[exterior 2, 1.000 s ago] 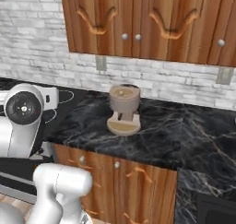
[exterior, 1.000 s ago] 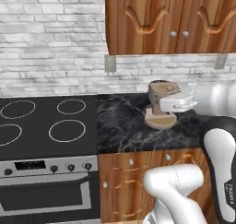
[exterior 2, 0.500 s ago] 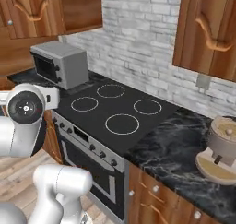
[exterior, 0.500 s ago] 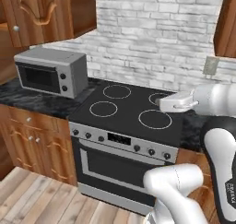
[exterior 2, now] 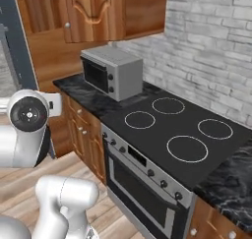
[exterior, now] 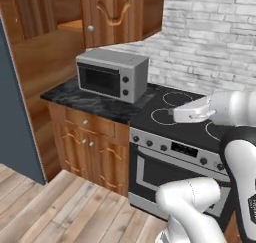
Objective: Close all open cabinet doors.
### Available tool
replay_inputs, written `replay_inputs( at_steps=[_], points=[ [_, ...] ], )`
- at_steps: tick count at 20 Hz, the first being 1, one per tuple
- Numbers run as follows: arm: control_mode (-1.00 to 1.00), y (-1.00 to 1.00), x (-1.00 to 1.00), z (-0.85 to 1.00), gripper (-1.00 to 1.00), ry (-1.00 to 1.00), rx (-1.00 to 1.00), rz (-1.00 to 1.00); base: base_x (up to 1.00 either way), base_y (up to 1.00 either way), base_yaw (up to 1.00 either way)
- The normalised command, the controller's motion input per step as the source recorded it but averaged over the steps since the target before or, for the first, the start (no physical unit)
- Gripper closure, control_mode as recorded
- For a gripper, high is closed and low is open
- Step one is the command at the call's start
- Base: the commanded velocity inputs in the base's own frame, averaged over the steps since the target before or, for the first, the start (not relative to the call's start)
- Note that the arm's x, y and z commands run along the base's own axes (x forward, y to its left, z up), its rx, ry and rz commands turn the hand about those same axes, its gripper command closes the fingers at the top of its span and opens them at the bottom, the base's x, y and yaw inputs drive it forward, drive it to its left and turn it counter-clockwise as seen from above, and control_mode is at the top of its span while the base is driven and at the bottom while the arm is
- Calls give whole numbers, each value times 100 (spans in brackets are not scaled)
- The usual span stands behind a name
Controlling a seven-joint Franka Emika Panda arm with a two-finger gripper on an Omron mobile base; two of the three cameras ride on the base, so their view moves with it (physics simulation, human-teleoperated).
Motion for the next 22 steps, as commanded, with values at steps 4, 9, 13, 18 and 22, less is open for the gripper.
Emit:
replay_inputs(
  at_steps=[4,9,13,18,22],
  points=[
    [100,0,0,0,-100,0,0,0,1,97,-42],
    [100,0,0,0,-100,0,0,0,40,100,-48],
    [100,0,0,0,-100,0,0,0,49,100,-46],
    [100,0,0,0,-100,0,0,0,-5,100,-33],
    [100,0,0,0,-100,0,0,0,-8,100,-30]
  ],
)
